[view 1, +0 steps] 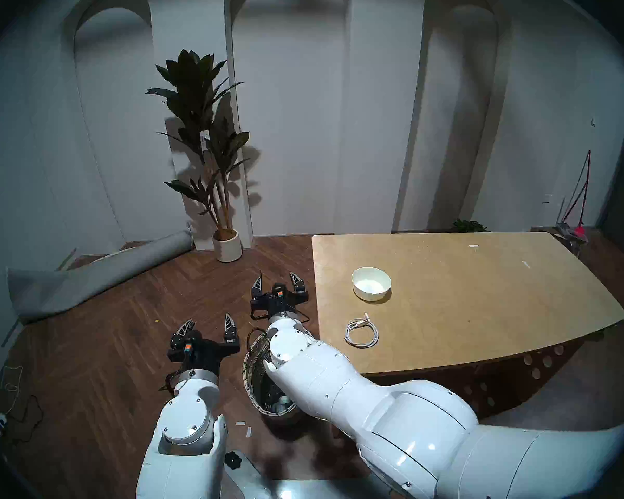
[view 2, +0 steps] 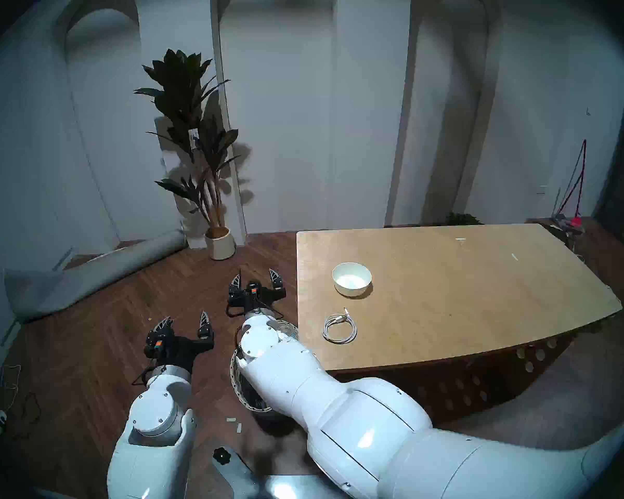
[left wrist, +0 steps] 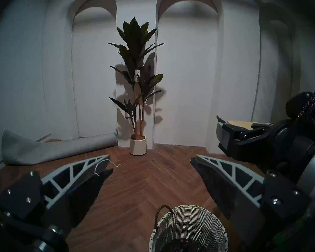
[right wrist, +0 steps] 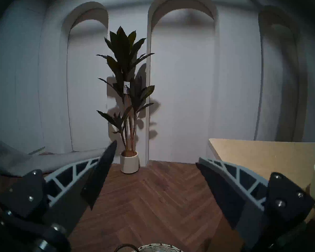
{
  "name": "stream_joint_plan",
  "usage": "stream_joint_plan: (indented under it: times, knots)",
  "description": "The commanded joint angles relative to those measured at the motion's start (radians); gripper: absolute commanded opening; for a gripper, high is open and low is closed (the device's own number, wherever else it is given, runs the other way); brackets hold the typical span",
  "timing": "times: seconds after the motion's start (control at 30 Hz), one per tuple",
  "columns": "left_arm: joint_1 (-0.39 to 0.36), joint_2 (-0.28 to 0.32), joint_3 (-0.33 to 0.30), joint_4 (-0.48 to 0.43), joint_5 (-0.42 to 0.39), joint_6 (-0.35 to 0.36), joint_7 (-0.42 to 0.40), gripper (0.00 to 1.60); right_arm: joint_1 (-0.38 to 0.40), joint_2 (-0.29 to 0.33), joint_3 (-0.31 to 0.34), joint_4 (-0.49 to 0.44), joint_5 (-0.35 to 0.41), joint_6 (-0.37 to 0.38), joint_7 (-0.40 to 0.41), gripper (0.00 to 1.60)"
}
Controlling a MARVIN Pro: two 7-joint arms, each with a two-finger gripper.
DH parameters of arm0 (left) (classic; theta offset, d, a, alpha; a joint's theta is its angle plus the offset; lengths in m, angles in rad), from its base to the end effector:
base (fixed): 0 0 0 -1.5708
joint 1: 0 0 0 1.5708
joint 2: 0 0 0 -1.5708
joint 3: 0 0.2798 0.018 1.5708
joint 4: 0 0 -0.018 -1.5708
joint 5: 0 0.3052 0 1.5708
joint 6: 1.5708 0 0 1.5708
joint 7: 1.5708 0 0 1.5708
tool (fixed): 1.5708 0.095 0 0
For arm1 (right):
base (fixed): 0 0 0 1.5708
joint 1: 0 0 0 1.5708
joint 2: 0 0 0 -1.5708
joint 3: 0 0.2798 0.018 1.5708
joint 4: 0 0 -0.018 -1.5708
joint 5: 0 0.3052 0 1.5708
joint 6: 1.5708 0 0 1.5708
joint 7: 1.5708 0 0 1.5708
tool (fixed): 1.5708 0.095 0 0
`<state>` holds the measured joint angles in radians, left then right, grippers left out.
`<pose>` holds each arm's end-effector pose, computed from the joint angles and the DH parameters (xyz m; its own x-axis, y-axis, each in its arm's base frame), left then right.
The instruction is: Load the items into the basket from the rear
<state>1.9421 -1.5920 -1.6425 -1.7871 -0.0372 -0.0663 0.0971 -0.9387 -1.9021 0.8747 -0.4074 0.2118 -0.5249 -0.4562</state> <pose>0.3062 0.0345 -0.3410 0.0865 0.0374 0.9956 0.1760 -0.9841 0.0217 0.4708 0.2764 -0.3525 -0.0367 -0.0401 0.9985 0.1875 -0.9817 -0.0325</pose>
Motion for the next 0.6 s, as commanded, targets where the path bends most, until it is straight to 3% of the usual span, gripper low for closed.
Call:
stream_joint_plan:
  times: [0.0,0.17,0.57]
  knots:
    - [-0.013,0.052,0.018,-0.023,0.036,0.046,-0.039,1.6,0.099,-0.029,0.053,-0.109,0.032,-0.055,-0.041,1.6]
    - [-0.031,0.06,0.038,-0.061,0.035,0.072,-0.068,1.6,0.138,-0.014,0.094,-0.166,0.016,-0.09,-0.077,1.6]
    - [-0.048,0.084,0.065,-0.134,0.01,0.142,-0.15,1.6,0.245,0.148,0.212,-0.275,0.01,-0.059,-0.175,1.6]
